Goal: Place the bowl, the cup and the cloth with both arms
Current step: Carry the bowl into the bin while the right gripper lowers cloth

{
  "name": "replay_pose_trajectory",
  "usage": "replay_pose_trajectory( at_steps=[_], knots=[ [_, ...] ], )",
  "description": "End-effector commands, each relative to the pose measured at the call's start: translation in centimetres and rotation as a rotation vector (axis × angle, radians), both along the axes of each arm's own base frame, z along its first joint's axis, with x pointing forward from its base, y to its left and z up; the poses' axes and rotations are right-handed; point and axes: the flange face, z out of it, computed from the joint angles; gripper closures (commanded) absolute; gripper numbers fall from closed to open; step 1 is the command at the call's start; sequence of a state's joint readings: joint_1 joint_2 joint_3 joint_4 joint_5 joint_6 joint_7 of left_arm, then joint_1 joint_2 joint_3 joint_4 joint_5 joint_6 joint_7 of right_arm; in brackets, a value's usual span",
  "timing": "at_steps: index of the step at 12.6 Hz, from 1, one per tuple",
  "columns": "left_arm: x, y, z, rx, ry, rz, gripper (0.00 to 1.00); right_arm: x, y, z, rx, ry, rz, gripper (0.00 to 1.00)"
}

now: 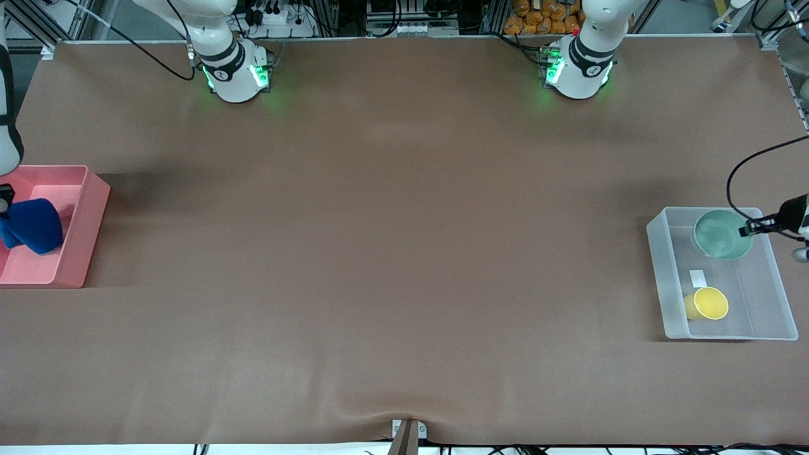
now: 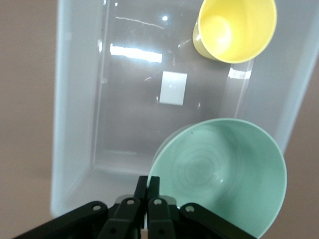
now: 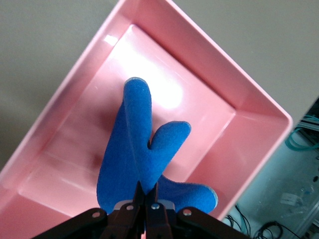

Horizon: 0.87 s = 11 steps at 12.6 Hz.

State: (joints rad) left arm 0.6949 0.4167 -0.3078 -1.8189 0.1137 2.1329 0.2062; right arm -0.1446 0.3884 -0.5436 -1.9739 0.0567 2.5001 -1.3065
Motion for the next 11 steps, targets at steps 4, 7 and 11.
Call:
replay_pose_trajectory(
  at_steps=[4, 7, 11],
  knots=[
    [0.6, 0.3, -6.2, 0.001, -0.039, -0.026, 1.00, 1.0, 0.0, -4.5, 0.016, -0.029, -0.043, 1.00],
    [0.1, 1.2, -9.2, 0.022, -0.041, -0.051, 1.00, 0.8, 0.1, -6.0, 0.053, -0.036, -0.091, 1.00],
    [0.5, 1.2, -9.4, 0.061, -0.039, -0.124, 0.35, 0.6, 0.4, -6.3, 0.071, -0.017, -0.093, 0.45]
  ],
)
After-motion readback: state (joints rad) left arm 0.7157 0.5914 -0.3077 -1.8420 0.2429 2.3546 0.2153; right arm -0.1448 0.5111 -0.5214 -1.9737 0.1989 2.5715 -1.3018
